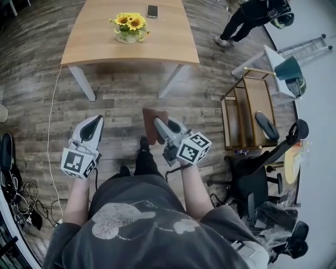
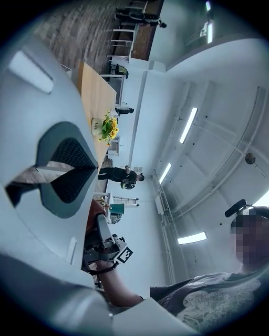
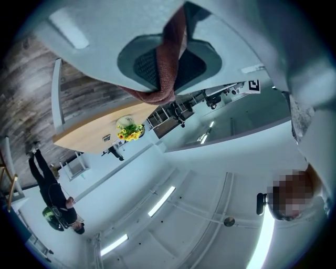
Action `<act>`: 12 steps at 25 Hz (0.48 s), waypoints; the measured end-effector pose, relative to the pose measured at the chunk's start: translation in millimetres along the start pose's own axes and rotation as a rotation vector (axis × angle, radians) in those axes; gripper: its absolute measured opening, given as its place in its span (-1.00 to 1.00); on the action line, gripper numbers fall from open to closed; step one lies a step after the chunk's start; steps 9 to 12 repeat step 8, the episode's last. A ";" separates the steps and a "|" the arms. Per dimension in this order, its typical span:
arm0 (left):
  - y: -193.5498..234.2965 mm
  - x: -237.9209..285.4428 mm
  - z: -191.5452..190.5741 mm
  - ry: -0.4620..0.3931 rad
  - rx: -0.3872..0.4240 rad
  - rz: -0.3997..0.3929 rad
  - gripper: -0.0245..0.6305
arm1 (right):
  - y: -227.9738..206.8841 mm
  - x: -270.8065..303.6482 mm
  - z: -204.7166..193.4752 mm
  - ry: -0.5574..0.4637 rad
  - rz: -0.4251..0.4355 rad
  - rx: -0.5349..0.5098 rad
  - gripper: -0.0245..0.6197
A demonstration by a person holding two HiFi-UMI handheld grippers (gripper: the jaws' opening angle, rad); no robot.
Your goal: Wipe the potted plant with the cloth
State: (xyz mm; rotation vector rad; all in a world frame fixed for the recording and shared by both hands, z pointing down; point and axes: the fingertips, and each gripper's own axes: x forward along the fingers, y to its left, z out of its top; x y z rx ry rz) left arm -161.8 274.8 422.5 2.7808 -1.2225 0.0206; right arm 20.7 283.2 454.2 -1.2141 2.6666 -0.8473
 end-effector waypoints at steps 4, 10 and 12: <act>-8.2 -5.5 0.9 -0.017 -0.010 -0.034 -0.87 | 5.9 -2.1 -3.5 0.001 0.005 0.003 -0.80; -14.5 -5.9 -1.5 -0.016 -0.010 -0.030 -0.87 | 10.2 -7.0 -1.0 0.004 0.006 -0.016 -0.80; -14.5 -5.9 -1.5 -0.016 -0.010 -0.030 -0.87 | 10.2 -7.0 -1.0 0.004 0.006 -0.016 -0.80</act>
